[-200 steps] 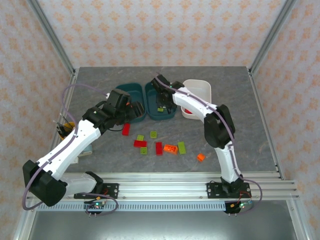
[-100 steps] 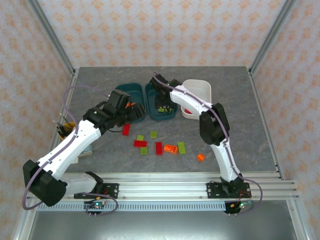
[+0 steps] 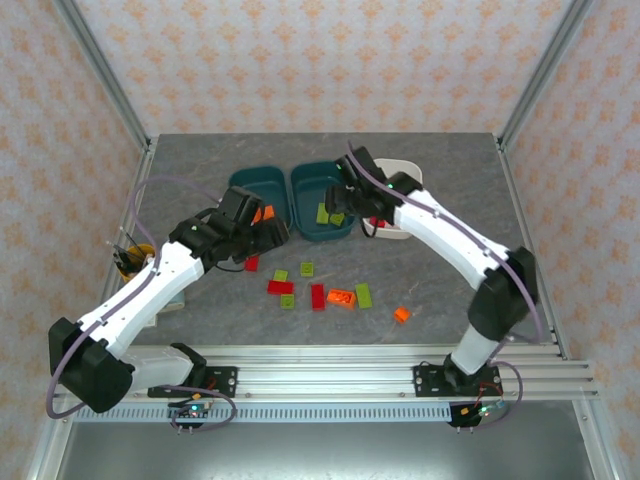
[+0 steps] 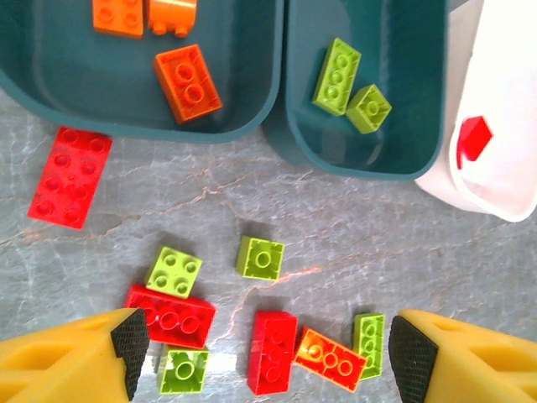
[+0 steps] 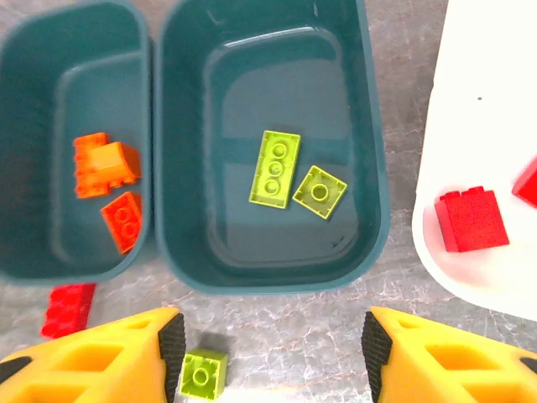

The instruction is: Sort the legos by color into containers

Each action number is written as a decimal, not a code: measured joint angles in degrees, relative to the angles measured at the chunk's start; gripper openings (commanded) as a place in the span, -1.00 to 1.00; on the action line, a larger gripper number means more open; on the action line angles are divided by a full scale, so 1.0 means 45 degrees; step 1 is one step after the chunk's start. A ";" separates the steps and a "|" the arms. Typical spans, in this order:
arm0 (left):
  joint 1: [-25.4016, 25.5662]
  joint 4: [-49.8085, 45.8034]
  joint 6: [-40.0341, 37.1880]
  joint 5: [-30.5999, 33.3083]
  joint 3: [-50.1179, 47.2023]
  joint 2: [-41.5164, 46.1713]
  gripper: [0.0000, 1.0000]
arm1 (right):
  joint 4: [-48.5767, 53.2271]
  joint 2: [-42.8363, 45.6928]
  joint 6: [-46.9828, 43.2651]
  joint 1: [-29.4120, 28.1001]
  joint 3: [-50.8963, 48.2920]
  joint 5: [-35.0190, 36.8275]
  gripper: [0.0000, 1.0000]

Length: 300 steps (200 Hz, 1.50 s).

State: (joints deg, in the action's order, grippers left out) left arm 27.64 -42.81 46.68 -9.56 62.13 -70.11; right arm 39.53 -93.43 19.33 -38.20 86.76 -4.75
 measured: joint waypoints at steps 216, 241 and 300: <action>-0.1287 -0.0835 -0.2278 0.1520 -0.2108 0.0107 0.47 | -0.3594 -0.0296 0.0029 -0.3016 -0.2987 -0.2288 0.29; -0.1287 -0.1617 -0.1297 0.2336 -0.2229 0.2176 0.49 | -0.3483 -0.2059 0.0053 -0.4085 -0.1593 -0.2161 0.49; -0.1287 -0.4002 0.1015 0.3653 -0.2589 0.6873 0.50 | -0.1953 -0.5989 0.1005 -0.5503 0.2866 -0.0248 0.69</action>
State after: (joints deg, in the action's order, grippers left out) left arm 21.85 -60.82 51.24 6.87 50.48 -39.18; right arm 30.74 -120.38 23.86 -62.96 99.66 -5.87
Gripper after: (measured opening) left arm 0.747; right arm 0.832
